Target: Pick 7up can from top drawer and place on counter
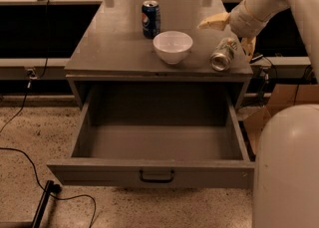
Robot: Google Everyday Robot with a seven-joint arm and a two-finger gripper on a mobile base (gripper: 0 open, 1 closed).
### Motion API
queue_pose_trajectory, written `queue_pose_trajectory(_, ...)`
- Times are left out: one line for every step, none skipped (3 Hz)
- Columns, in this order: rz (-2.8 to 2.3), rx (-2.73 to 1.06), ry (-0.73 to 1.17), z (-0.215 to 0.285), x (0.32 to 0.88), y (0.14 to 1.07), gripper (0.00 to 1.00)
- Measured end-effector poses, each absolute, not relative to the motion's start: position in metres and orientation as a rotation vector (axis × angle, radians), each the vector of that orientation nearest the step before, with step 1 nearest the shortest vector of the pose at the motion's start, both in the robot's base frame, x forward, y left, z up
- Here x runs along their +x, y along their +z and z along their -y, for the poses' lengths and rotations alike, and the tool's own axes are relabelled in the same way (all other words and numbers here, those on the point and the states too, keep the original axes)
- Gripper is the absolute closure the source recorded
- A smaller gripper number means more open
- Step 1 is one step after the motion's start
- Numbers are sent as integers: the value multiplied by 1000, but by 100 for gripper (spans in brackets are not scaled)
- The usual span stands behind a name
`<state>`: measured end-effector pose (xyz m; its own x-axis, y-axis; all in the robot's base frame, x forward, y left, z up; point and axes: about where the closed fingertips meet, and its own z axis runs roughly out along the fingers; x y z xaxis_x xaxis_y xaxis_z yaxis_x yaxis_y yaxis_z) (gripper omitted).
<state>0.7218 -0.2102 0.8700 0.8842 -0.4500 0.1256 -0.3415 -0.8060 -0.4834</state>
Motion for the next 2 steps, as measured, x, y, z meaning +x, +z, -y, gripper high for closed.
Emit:
queue_pose_trajectory(-697, -2560, -345, 220, 716, 896, 0)
queue_pose_trajectory(-697, -2560, -345, 220, 716, 896, 0)
